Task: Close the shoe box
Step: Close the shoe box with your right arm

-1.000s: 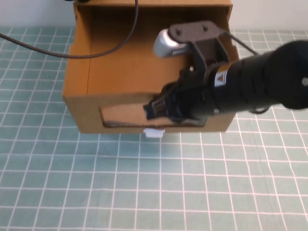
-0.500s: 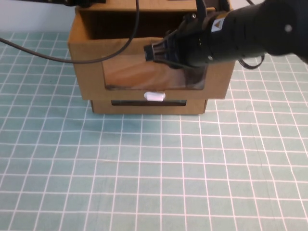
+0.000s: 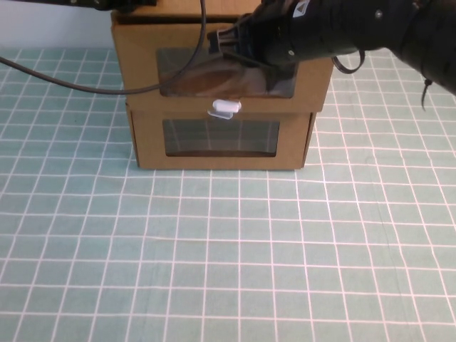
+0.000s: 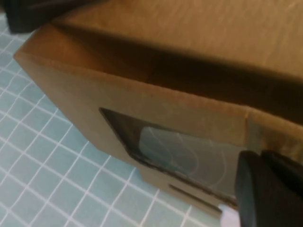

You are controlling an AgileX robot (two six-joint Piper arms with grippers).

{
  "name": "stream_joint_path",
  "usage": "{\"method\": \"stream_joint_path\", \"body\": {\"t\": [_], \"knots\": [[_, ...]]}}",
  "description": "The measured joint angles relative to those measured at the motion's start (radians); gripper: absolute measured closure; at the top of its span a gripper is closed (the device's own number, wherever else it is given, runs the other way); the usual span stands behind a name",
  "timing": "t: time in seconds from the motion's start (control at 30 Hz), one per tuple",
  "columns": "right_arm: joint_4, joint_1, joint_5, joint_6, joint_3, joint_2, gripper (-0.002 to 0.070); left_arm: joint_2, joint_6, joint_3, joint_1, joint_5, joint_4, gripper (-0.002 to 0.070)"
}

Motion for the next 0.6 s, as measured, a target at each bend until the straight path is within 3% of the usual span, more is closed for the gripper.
{"method": "stream_joint_path", "body": {"t": [0.33,0.6], "knots": [[0.099,-0.053,-0.054,-0.018,-0.046,0.076,0.0687,0.000,-0.005,0.000,0.000,0.000,0.000,0.0680],[0.216,-0.087,0.044,-0.147,-0.052,0.076,0.0687,-0.012,-0.017,0.000,0.000,0.010,0.009,0.0680]]}}
